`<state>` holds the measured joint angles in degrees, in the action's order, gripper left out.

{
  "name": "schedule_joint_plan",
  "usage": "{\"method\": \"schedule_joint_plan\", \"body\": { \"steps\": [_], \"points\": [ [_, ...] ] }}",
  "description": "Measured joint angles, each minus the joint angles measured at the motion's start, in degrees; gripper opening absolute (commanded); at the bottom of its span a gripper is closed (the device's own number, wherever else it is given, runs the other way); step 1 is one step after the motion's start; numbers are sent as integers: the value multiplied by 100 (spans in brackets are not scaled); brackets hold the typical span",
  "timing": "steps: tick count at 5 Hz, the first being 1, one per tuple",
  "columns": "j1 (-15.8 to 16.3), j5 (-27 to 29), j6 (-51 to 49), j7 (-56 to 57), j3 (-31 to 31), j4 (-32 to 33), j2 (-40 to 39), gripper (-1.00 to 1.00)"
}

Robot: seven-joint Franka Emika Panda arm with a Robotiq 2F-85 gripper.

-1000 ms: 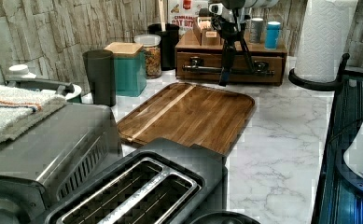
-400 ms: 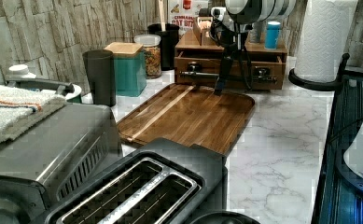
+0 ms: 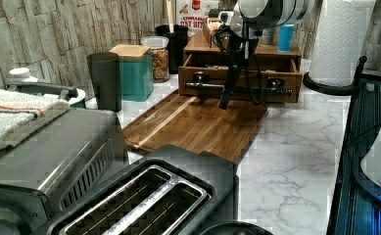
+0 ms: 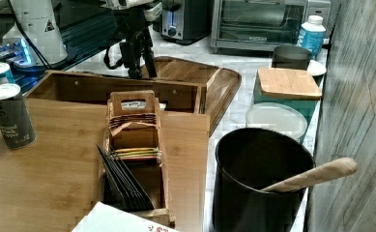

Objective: Open the drawer.

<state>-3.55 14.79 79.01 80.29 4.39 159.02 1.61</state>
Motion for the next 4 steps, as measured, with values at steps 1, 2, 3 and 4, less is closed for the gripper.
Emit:
{"method": "schedule_joint_plan", "body": {
  "steps": [1,2,3,4],
  "points": [
    [144,154,-34,-498,-187,56,54,100],
    [208,311,-263,-588,-443,67,72,100],
    [145,323,-269,-906,-623,78,87,100],
    [89,322,-291,-1085,-669,67,113,100]
  ]
}}
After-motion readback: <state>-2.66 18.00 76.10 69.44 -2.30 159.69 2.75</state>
